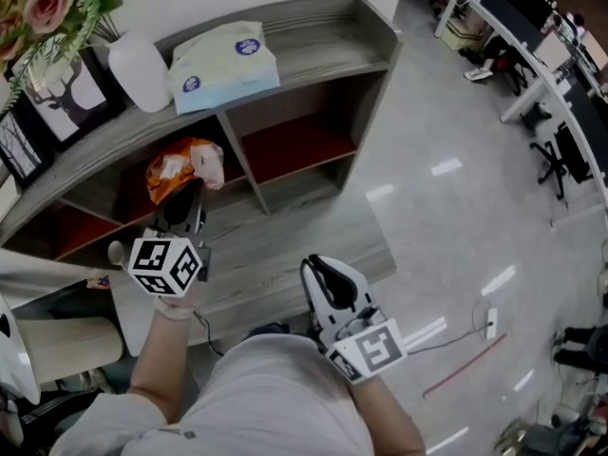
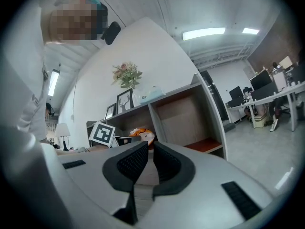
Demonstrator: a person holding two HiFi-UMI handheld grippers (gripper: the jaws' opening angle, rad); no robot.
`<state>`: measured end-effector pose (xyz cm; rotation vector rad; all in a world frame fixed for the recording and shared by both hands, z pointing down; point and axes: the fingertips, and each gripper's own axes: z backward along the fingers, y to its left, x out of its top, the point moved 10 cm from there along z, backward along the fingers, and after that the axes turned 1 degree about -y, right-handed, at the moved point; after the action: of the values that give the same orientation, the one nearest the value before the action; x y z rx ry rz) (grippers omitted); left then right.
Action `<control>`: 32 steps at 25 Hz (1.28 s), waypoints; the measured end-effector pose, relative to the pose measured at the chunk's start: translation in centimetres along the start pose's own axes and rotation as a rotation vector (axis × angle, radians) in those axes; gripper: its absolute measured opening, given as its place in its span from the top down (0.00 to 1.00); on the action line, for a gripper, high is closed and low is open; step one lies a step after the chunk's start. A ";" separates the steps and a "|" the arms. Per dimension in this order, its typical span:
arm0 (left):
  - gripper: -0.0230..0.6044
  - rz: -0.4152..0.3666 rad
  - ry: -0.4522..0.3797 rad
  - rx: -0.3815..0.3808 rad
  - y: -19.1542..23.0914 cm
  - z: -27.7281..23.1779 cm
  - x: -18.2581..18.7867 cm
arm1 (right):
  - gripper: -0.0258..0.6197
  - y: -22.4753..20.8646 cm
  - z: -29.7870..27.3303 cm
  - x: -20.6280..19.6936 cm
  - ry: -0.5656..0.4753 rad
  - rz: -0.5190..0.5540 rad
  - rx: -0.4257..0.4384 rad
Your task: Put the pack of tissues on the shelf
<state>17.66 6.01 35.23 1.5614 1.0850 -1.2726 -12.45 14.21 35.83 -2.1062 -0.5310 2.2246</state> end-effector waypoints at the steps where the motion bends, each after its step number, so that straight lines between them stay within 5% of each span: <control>1: 0.93 -0.006 -0.002 0.000 0.1 -0.3 0.0 | 0.89 0.1 0.1 0.1 -0.004 0.000 -0.010; 8: 0.92 -0.028 0.007 -0.010 0.3 -1.7 -0.4 | 0.89 -0.2 1.3 -0.1 0.006 0.014 -0.051; 11: 0.81 -0.030 0.015 -0.001 0.3 -2.0 -0.6 | 0.89 -0.3 1.6 -0.1 0.006 0.013 -0.058; 19: 0.73 -0.070 0.007 0.043 -0.1 -1.4 -0.4 | 0.89 -0.6 1.9 -0.1 0.009 0.011 -0.050; 27: 0.74 -0.034 -0.009 0.040 -0.4 1.0 0.6 | 0.89 -0.9 0.5 -0.1 0.008 -0.004 0.017; 32: 0.84 -0.022 -0.033 0.047 -0.5 4.5 1.0 | 0.89 -0.5 -2.0 -0.1 0.021 -0.007 0.112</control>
<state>16.07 1.94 33.58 1.5617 1.0611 -1.3431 -10.62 15.14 36.03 -2.0662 -0.4019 2.1717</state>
